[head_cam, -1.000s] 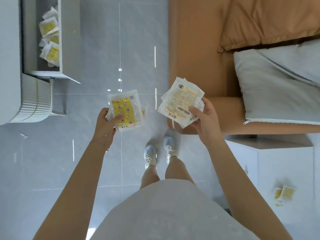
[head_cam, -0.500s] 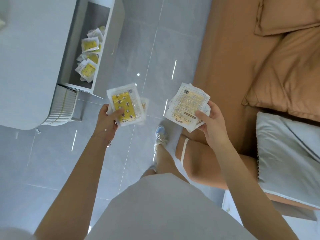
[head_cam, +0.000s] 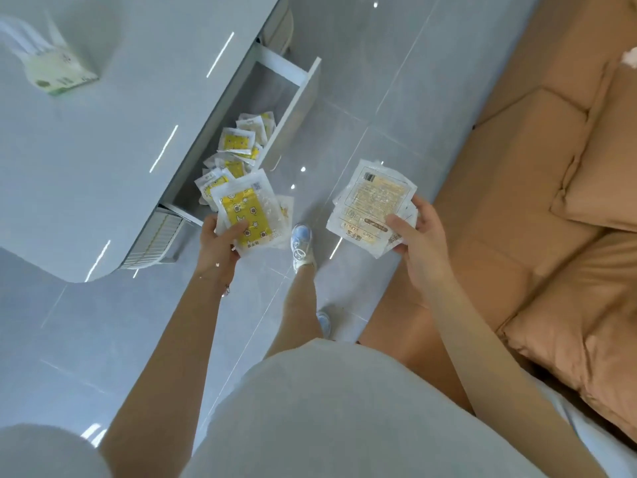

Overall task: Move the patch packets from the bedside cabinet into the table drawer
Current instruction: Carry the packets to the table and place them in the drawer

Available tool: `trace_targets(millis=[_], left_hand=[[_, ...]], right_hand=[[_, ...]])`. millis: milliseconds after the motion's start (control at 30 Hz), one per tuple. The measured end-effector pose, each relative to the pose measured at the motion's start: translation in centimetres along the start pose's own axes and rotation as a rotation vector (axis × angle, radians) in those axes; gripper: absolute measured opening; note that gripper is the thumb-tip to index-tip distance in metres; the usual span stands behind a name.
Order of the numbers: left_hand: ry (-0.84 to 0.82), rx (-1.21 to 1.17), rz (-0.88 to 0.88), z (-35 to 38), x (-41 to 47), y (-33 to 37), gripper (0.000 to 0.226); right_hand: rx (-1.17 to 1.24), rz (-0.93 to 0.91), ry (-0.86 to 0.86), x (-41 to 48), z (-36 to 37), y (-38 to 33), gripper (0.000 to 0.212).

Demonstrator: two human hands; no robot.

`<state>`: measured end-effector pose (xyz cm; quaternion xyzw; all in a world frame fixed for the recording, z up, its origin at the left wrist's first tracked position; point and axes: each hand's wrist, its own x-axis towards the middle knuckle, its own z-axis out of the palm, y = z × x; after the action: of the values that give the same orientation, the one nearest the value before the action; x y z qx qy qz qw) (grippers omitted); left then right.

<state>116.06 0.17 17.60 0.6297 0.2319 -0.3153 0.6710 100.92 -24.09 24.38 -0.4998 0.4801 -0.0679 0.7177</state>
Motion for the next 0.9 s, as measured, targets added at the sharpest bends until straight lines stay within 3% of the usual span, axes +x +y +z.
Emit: trace_targets(millis=[433, 900], left_hand=[[0.062, -0.057, -0.051, 2.7, 11.2, 11.1, 0.021], [0.436, -0.391, -0.252, 2.1, 20.5, 6.6, 0.021]], right_hand=[[-0.112, 0.152, -0.203, 16.1, 12.0, -10.3, 0.033], [-0.507, 0.245, -0.453, 33.2, 21.4, -9.2, 0.027]])
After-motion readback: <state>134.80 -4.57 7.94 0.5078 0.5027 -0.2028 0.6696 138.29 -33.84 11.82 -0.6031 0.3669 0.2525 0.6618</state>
